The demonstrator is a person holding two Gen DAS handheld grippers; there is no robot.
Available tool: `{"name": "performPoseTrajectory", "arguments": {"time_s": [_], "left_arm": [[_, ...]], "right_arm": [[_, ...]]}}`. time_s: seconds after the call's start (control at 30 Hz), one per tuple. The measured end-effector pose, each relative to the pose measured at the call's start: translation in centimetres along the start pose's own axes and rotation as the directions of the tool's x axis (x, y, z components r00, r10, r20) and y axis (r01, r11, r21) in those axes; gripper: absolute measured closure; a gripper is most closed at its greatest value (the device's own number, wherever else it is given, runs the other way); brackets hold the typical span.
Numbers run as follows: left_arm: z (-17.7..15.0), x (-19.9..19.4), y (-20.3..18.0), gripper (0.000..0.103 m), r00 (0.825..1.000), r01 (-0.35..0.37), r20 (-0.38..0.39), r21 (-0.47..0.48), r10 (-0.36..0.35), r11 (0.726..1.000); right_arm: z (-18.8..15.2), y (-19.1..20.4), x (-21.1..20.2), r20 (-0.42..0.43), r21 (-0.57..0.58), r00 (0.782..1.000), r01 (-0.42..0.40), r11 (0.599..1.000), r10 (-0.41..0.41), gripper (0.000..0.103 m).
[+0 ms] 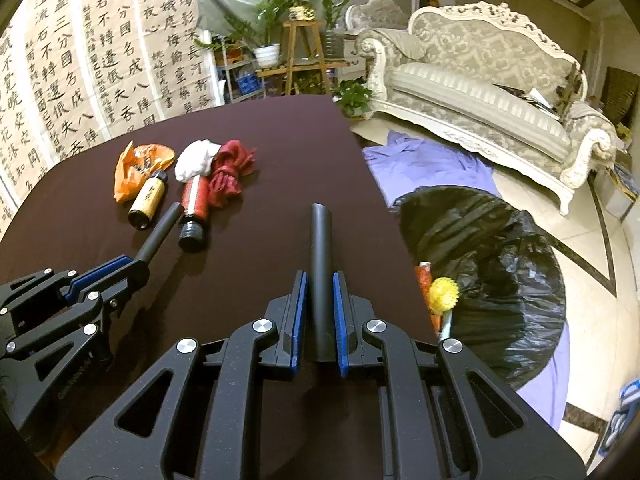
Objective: Collect trash
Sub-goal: 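Carry both black tubes over the bin and open both grippers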
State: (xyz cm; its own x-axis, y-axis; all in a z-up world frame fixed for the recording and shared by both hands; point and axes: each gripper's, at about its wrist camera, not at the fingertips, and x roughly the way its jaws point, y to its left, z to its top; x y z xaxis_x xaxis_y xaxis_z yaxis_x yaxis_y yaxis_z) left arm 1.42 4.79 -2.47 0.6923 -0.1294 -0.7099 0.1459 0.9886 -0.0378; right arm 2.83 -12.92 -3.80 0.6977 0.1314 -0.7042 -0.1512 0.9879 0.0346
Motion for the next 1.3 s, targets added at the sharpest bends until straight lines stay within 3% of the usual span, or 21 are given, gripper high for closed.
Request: {"name": "performPoseTrajectory", "arguments": {"time_s": [0.63,1.3], "left_arm": [[3.3,1.6,-9.6,0.088,0.992,0.114,0.041,0.123,-0.12,0.986],[5.9,7.3,-16.0,0.088,0.993,0.122,-0.017,0.221,-0.121,0.968]], "right_arm": [[-0.5,-10.9,-1.5,0.035,0.164,0.982,0.177,0.97,-0.185,0.09],[0.1,-16.9,2.2,0.003,0.222,0.976,0.214,0.951,-0.22,0.09]]}}
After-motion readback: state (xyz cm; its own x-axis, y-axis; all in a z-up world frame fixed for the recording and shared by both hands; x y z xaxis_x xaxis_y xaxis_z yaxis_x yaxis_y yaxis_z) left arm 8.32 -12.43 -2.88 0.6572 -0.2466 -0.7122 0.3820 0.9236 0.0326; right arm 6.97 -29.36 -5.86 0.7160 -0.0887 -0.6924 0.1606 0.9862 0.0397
